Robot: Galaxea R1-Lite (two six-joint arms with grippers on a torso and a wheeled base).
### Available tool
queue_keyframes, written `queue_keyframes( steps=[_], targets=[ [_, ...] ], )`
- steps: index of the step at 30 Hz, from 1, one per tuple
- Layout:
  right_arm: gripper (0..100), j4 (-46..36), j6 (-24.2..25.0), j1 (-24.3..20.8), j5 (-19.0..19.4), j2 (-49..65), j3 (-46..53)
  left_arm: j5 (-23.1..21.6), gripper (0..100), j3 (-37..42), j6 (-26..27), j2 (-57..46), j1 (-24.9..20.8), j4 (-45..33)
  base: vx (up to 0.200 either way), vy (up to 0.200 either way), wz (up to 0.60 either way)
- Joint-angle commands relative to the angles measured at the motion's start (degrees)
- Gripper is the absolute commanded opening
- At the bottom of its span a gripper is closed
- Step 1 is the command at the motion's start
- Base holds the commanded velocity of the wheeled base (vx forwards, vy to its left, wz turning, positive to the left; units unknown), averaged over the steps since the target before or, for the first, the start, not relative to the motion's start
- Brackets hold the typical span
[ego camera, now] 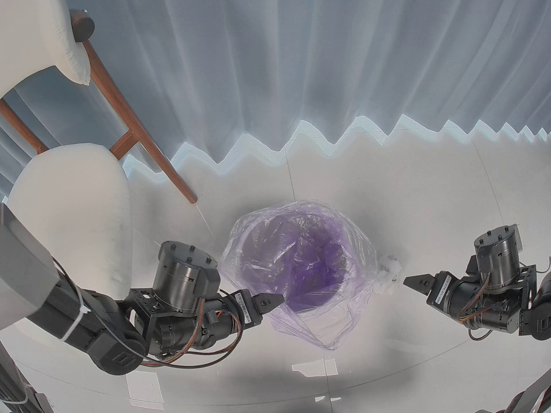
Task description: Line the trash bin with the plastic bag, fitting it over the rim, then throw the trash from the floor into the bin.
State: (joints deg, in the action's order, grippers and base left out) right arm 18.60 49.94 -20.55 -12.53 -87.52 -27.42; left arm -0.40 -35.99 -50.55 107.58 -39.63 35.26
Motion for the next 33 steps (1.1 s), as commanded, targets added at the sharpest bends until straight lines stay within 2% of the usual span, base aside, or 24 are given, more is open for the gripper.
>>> queue_keyframes(
  steps=[1, 7, 19, 20, 27, 33],
  targets=[
    [100, 0.03, 0.06, -0.1, -0.04, 0.24, -0.01, 0.05, 100, -0.14, -0.42, 4.3, -0.36, 0.6, 0.0, 0.0, 0.0],
    [100, 0.03, 0.06, -0.1, -0.04, 0.07, 0.26, 0.05, 100, -1.54, -0.6, 8.79, 0.17, 5.61, 0.0, 0.0, 0.0],
    [100, 0.03, 0.15, -0.1, -0.04, 0.15, 0.17, 0.14, 100, -11.12, -0.6, 15.55, 1.75, 5.7, 0.0, 0.0, 0.0],
    [100, 0.03, 0.15, -0.1, -0.04, 0.15, 0.17, 0.14, 0, -11.12, -0.6, 15.55, 1.75, 5.7, 0.0, 0.0, 0.0],
    [100, 0.03, 0.24, -0.01, -0.12, 0.24, 0.26, 2.16, 0, -13.85, -0.42, 16.87, 1.84, 5.53, 0.0, 0.0, 0.0],
    [100, 0.03, 0.33, -0.01, -0.12, 0.07, 0.26, 2.42, 0, -10.24, 0.28, 10.63, 3.16, 5.09, 0.0, 0.0, 0.0]
  ],
)
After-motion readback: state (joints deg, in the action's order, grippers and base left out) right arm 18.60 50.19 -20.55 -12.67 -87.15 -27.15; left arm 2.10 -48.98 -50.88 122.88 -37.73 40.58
